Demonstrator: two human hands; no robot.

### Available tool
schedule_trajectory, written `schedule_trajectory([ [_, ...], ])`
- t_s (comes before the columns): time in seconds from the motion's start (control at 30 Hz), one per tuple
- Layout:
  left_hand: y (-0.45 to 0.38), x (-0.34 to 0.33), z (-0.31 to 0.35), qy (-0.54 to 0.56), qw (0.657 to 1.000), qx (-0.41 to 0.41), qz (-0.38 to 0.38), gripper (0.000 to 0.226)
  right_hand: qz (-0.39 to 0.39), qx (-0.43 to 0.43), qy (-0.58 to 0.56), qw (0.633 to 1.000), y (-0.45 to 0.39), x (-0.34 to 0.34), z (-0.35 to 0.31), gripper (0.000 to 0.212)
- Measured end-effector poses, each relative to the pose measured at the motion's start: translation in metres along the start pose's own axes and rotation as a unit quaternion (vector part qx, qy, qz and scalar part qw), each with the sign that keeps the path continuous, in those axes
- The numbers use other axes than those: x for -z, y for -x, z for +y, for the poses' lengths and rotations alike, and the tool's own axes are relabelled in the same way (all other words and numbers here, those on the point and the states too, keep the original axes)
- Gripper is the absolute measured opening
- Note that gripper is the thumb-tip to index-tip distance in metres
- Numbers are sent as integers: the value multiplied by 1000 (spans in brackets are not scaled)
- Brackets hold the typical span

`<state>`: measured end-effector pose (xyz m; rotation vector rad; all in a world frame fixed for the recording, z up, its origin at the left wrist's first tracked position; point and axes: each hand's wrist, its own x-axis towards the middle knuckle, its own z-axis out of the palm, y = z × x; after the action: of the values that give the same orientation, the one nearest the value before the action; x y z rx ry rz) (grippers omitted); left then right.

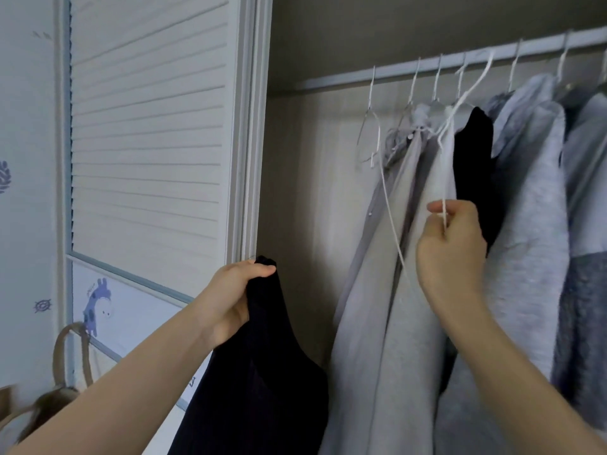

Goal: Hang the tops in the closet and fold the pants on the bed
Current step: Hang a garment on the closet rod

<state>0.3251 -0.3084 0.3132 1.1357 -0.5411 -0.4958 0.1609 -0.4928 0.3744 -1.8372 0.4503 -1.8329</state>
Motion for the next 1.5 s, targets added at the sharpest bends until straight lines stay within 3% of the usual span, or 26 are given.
schedule_trajectory([
  [0.13, 13, -1, -13, -1, 1000, 23, -2, 24, -32, -27, -68, 997, 85, 22, 15, 22],
  [0.23, 20, 1, -16, -42, 999, 19, 12, 16, -119, -142, -121, 975, 88, 22, 24, 33],
  [0.3, 24, 2, -16, -77, 996, 10, 32, 12, -156, -212, -164, 951, 81, 25, 27, 19],
  [0.37, 27, 1, -20, -119, 991, -3, 53, 8, -165, -219, -151, 950, 80, 32, 36, 9],
  [0.47, 29, 3, -26, -177, 981, -21, 74, 13, -196, -159, -47, 967, 89, 51, 47, 32],
  [0.53, 31, 5, -28, -213, 973, -36, 77, 18, -214, -169, -79, 959, 96, 66, 49, 36],
  [0.63, 33, 8, -28, -315, 940, -97, 89, 18, -233, -229, -163, 931, 94, 86, 43, 41],
  [0.77, 32, 8, -27, -459, 867, -172, 92, 16, -287, -227, -136, 921, 87, 106, 30, 47],
  [0.87, 35, -1, -27, -510, 834, -192, 81, 20, -334, -228, -93, 910, 93, 108, 24, 45],
  [1.0, 47, -24, -32, -551, 809, -194, 67, 26, -337, -254, -99, 901, 111, 91, 24, 40],
  [1.13, 68, -63, -46, -561, 807, -181, 27, 31, -364, -138, -6, 921, 141, 62, 24, 37],
  [1.27, 81, -77, -44, -538, 823, -154, -93, 32, -320, -222, -129, 912, 149, 59, 34, 36],
  [1.3, 84, -74, -41, -556, 804, -164, -134, 31, -300, -245, -170, 906, 147, 64, 39, 36],
  [1.33, 86, -69, -38, -597, 760, -199, -163, 29, -283, -253, -204, 903, 145, 70, 43, 35],
  [1.43, 86, -67, -38, -701, 604, -344, -159, 36, -265, -211, -219, 915, 146, 78, 49, 38],
  [1.47, 87, -70, -42, -718, 577, -358, -154, 44, -258, -191, -202, 925, 146, 76, 48, 39],
  [1.5, 87, -74, -45, -723, 574, -351, -155, 48, -249, -169, -178, 937, 144, 76, 47, 39],
])
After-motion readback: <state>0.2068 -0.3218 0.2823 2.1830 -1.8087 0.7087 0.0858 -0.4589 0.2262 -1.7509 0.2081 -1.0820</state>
